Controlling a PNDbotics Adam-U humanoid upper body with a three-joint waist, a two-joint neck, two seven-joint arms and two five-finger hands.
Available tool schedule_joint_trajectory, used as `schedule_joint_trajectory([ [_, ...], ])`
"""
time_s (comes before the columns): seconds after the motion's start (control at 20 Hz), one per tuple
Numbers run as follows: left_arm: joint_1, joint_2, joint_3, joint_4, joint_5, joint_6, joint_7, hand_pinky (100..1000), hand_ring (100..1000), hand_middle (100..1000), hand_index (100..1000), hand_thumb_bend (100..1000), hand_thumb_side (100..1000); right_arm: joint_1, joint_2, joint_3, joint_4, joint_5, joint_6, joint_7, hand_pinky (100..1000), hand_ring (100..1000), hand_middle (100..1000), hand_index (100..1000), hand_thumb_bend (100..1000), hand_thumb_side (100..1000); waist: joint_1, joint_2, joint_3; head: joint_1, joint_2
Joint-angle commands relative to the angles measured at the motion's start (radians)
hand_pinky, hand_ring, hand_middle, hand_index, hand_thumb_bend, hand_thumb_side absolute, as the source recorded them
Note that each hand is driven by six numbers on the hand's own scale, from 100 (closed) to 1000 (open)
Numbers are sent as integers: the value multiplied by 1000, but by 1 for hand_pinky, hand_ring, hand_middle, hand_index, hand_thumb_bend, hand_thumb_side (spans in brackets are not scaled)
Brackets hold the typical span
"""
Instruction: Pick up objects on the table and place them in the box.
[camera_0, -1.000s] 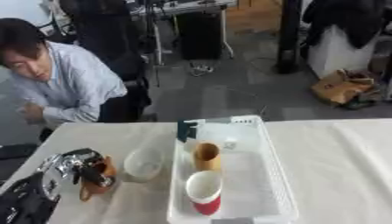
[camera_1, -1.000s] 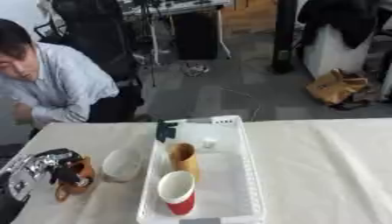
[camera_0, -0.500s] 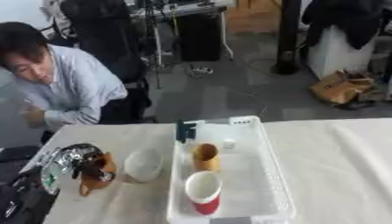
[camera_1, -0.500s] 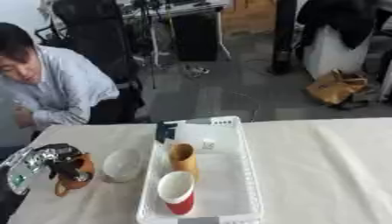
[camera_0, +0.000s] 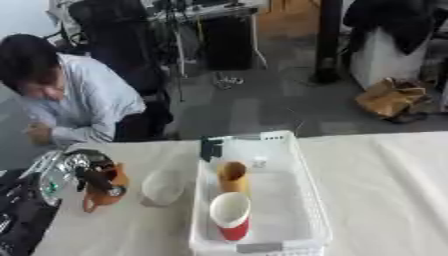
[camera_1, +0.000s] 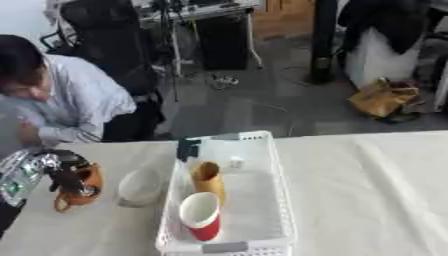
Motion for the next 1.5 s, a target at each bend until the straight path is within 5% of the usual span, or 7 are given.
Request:
schedule_joint_trajectory([
  [0.05,-46,65,-1,-32,-5,-12,-44,250,413,417,602,165,235,-1,-37,-3,-17,4,4,-5,812,882,688,676,100,1000,4,-33,4,-7,22],
  [1.0,-194,66,-59,-246,66,-87,-233,230,408,418,600,141,191,10,-57,0,-17,-3,27,-4,810,882,687,673,100,1000,31,-70,5,-27,55],
  [1.5,-306,-65,-99,-285,91,-109,-229,215,403,410,596,108,186,6,-59,13,-17,-23,43,14,810,882,685,672,100,1000,40,-86,-15,1,70],
])
